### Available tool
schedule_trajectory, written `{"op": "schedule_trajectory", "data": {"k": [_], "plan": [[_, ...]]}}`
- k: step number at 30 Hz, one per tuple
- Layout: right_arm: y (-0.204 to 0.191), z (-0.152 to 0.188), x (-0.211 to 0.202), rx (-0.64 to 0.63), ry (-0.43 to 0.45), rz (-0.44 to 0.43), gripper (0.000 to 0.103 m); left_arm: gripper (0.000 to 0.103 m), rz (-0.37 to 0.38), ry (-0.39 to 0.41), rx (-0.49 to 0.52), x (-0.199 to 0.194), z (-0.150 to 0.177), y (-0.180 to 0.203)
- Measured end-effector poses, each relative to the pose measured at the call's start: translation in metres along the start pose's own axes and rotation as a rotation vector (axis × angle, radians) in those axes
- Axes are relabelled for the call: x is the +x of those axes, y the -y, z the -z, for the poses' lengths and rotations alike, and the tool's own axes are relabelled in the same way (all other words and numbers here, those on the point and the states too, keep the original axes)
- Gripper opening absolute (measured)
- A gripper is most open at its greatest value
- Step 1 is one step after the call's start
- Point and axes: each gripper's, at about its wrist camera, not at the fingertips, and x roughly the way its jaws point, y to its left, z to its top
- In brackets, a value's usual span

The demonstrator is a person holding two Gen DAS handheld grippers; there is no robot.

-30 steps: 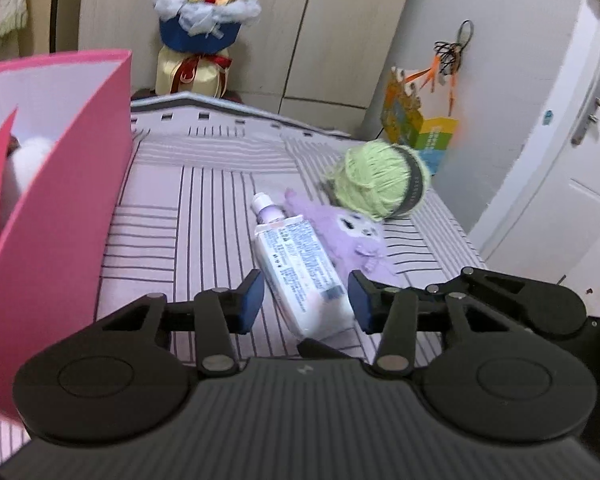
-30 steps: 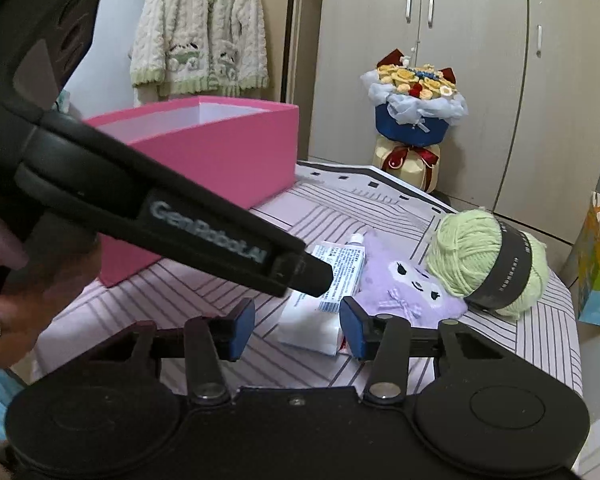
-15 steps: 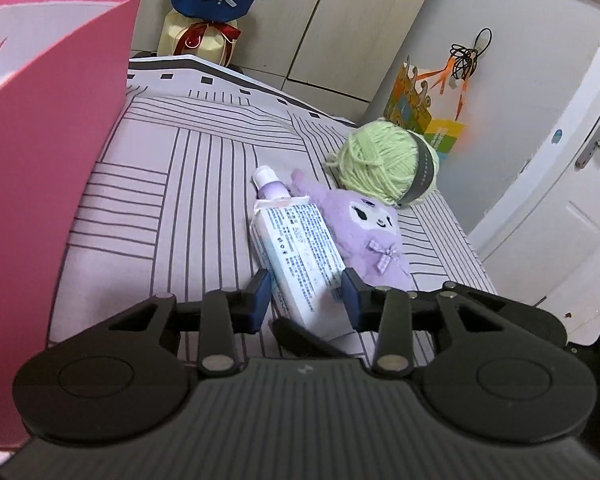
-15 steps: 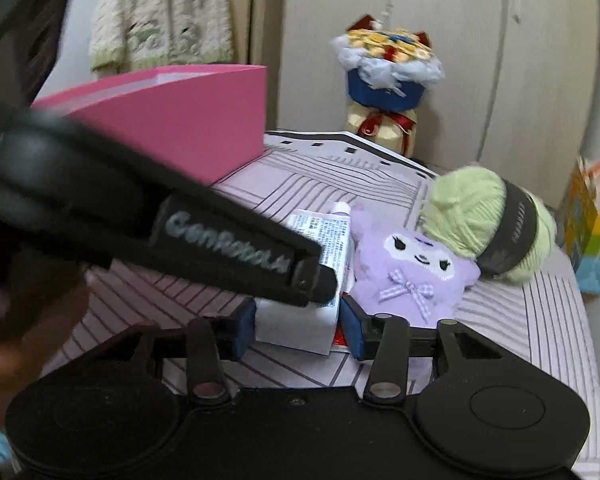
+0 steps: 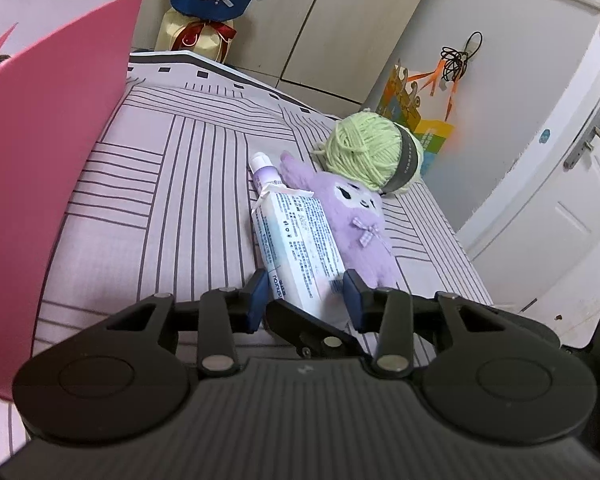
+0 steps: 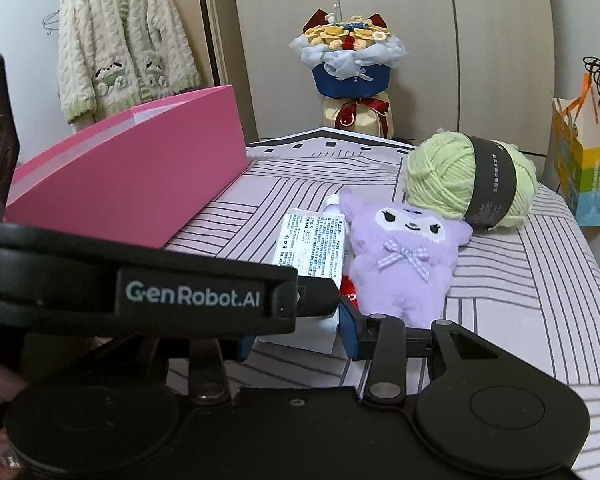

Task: Organize soft objects
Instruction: 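Grasp the white toothpaste box with the left tool while the right tool grasps it too, then lift the toothpaste box with both tools and carry it over the pink box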

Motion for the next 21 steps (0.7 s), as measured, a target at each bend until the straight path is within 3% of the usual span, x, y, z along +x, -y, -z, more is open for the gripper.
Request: {"op": "schedule_trajectory", "data": {"k": [21], "plan": [[-0.039,0.017,-0.060,-0.019,-0.016,0.019,0.046,0.039,-0.021,0.006,0.071,-0.069,0.033,0.023]]}}
